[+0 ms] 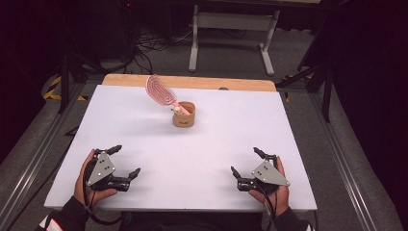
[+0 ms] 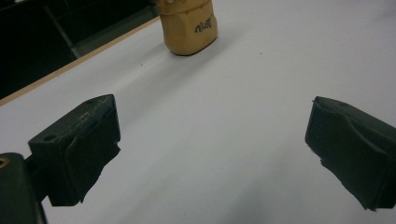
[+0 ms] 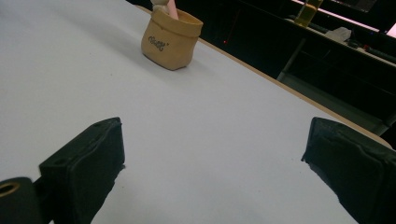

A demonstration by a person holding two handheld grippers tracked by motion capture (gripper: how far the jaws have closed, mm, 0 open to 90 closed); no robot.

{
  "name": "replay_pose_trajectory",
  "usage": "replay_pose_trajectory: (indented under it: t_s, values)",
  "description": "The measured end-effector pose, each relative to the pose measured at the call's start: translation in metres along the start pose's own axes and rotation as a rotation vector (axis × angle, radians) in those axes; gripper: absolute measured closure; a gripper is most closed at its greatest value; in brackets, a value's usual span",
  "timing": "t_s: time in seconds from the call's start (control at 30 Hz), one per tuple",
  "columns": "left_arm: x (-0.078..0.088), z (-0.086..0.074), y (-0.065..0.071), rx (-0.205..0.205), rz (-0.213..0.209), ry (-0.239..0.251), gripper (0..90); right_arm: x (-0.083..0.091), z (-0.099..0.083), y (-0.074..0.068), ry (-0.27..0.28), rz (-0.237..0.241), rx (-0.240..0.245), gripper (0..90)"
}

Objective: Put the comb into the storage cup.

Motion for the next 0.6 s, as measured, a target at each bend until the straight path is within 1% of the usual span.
replay_pose_trajectory:
  t_s: [0.13,0.23,0.27,0.33,0.53,0.6]
  values:
    - [-0.0012,-0.0007,0.0002,-0.004,0.001,-0.007,4.5,0.0016,0.0013,0.0011,0.008,0.000,-0.009,5.8]
    - [-0.0018,-0.0003,-0.0013,0.003,0.007,0.004,4.7,0.0008,0.0006,0.0017,0.005,0.000,-0.012,6.1]
    - [-0.0018,-0.0003,-0.0018,0.004,0.010,0.001,4.7,0.0005,-0.0002,0.0019,-0.004,0.002,-0.008,6.1]
    - [-0.0018,-0.0003,-0.0020,0.004,0.012,0.000,4.7,0.0005,-0.0002,0.0022,-0.001,-0.001,-0.010,6.1]
    - [-0.0017,-0.0004,-0.0024,0.012,0.014,0.004,4.9,0.0023,0.0006,0.0049,0.009,-0.002,-0.028,6.1]
    - [-0.0017,-0.0004,-0.0035,0.012,0.017,-0.002,4.9,0.0029,0.0008,0.0051,0.012,0.000,-0.037,6.1]
Point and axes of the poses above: each handheld gripper's, and its own axes: x roughly backward along the jaws, z roughly out of its top, y roughly to its right, the point moved 6 cm from there along -x, roughly forward along the jaws, and after that the axes turned 7 degrees about -y, right-handed, at the moved point
